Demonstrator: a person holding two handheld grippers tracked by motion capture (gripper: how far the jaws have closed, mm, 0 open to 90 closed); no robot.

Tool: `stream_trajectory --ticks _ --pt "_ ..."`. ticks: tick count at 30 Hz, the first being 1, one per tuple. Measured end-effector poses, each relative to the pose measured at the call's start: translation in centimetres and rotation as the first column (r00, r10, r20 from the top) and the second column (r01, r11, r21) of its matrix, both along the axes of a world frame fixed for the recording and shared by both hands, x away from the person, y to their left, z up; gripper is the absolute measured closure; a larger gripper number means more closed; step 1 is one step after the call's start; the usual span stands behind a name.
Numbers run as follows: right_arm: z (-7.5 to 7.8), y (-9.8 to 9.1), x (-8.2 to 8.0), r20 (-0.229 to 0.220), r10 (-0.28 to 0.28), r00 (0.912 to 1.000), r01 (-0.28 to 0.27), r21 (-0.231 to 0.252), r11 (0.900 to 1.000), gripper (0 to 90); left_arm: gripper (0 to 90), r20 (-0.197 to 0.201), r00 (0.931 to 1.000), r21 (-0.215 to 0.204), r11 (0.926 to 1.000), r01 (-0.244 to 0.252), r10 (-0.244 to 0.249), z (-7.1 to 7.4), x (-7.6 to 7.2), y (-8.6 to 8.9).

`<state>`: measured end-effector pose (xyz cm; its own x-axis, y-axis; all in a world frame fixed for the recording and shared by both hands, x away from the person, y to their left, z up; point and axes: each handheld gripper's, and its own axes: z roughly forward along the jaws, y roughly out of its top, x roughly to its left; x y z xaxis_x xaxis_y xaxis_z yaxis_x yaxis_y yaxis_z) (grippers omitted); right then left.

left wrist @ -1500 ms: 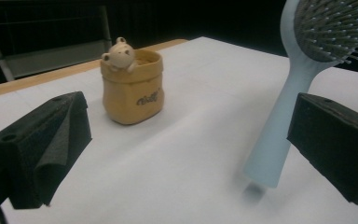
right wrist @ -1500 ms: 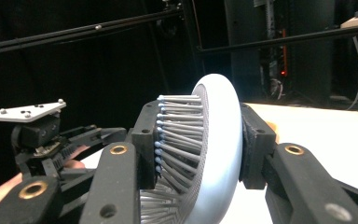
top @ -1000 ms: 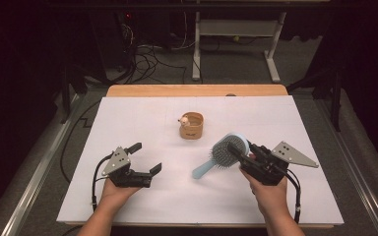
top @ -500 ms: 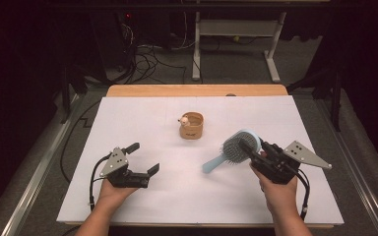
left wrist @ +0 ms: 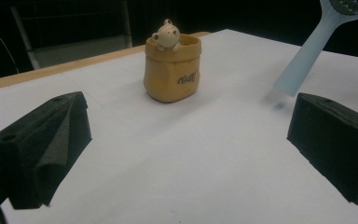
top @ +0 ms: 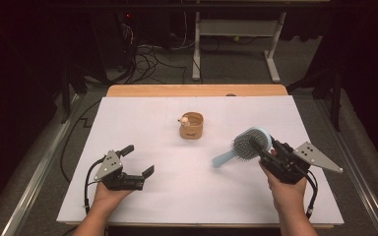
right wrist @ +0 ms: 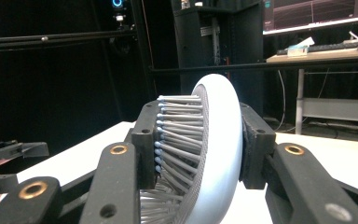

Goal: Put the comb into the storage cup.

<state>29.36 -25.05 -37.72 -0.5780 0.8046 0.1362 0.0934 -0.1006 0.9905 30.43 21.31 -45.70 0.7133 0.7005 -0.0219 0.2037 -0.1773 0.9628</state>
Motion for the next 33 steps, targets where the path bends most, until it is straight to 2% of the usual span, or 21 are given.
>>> stream_trajectory --ticks 10,18,24,28,33 --pt "0.1 1.1 0.0 0.023 -0.005 0.9997 0.005 -0.013 0.9999 60.0 0.6 -0.024 0.9996 -0.012 0.9999 0.010 -0.011 -0.3 0.3 -0.3" --pt "1.2 2.1 0.7 0.064 -0.012 0.9979 0.012 -0.013 0.9998 59.9 0.6 -0.020 0.9996 -0.021 0.9996 0.020 -0.021 -0.3 0.3 -0.2" --pt "2.2 2.8 1.6 0.076 -0.018 0.9970 0.020 -0.032 0.9993 59.9 0.6 -0.019 0.9991 -0.012 0.9993 0.036 -0.037 -0.4 0.4 -0.5" --pt "2.9 3.1 2.2 0.082 -0.019 0.9964 0.022 -0.034 0.9992 59.9 0.6 -0.021 0.9989 -0.020 0.9989 0.042 -0.043 -0.4 0.4 -0.4" --pt "3.3 3.4 2.6 0.090 -0.020 0.9958 0.023 -0.033 0.9992 59.9 0.6 -0.019 0.9983 -0.021 0.9983 0.054 -0.055 -0.4 0.3 -0.5"
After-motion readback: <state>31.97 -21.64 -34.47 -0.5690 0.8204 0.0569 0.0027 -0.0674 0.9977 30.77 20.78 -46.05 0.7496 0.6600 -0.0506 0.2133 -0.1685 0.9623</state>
